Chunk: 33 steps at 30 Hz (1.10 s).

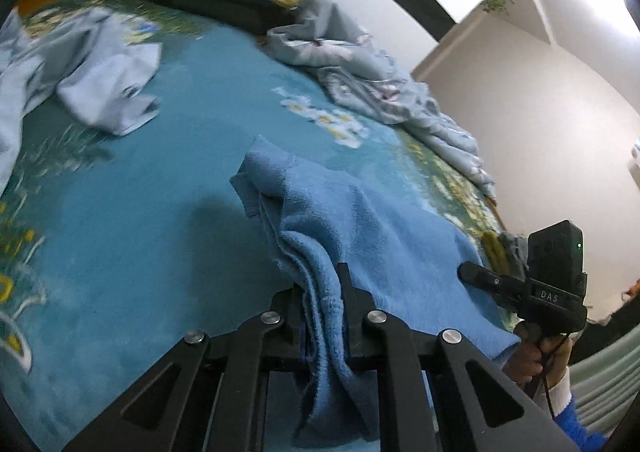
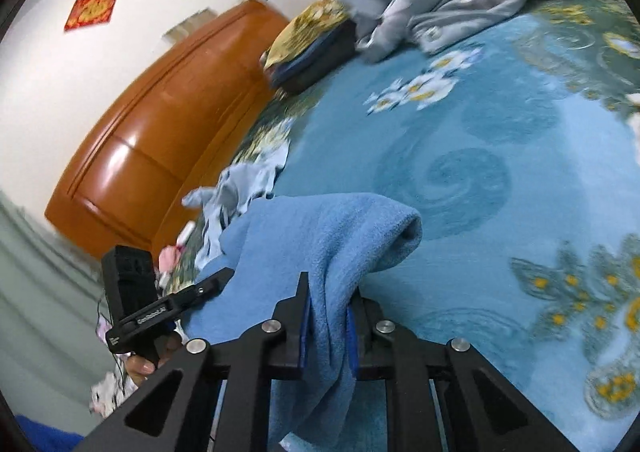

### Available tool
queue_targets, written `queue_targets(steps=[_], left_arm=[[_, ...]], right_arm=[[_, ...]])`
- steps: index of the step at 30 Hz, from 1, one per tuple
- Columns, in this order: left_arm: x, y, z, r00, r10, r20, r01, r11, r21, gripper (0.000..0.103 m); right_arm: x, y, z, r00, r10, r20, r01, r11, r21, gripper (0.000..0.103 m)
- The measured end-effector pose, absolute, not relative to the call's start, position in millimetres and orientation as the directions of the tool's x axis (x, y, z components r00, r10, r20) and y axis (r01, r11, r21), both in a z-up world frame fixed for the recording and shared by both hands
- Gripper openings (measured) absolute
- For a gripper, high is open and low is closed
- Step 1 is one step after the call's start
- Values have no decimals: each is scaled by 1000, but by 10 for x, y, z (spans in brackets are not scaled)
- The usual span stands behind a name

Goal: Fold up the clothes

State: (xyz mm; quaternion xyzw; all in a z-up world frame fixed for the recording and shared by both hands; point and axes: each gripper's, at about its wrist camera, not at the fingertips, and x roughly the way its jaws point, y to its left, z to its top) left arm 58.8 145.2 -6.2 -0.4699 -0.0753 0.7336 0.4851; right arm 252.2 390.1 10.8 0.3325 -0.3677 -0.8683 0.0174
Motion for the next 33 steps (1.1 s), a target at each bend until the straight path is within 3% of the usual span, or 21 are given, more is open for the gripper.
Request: queue_targets(steps=[9, 20, 22, 24, 27, 33], left_arm=[[488, 1362, -470, -33, 773, -633, -555, -541, -632, 13], [479, 1385, -341, -19, 756, -655, -578, -543, -609, 15], [467, 1368, -297, -38, 752, -658, -577, -554, -600, 22], [458, 1283, -232, -73, 751, -656, -578, -568, -586, 27], [460, 1167, -109, -124, 749, -651, -583, -586, -563, 28], [757, 1288, 258, -117, 783, -611, -717, -492, -493, 29]], right_arm=[[2415, 3923, -446, -721, -329, -610, -264, -684, 680, 16], [2398, 3818, -272, -704, -276, -655, -272, -746, 607, 19], [2436, 3808, -243, -708, -258, -657, -286, -746, 601, 23], [2517, 3796, -196, -718, -221, -660, -309, -749, 586, 34], [2684, 3765, -93, -739, -146, -658, -348, -753, 559, 45], [2768, 3462, 261, -764, -126, -633, -274, -824, 496, 46]])
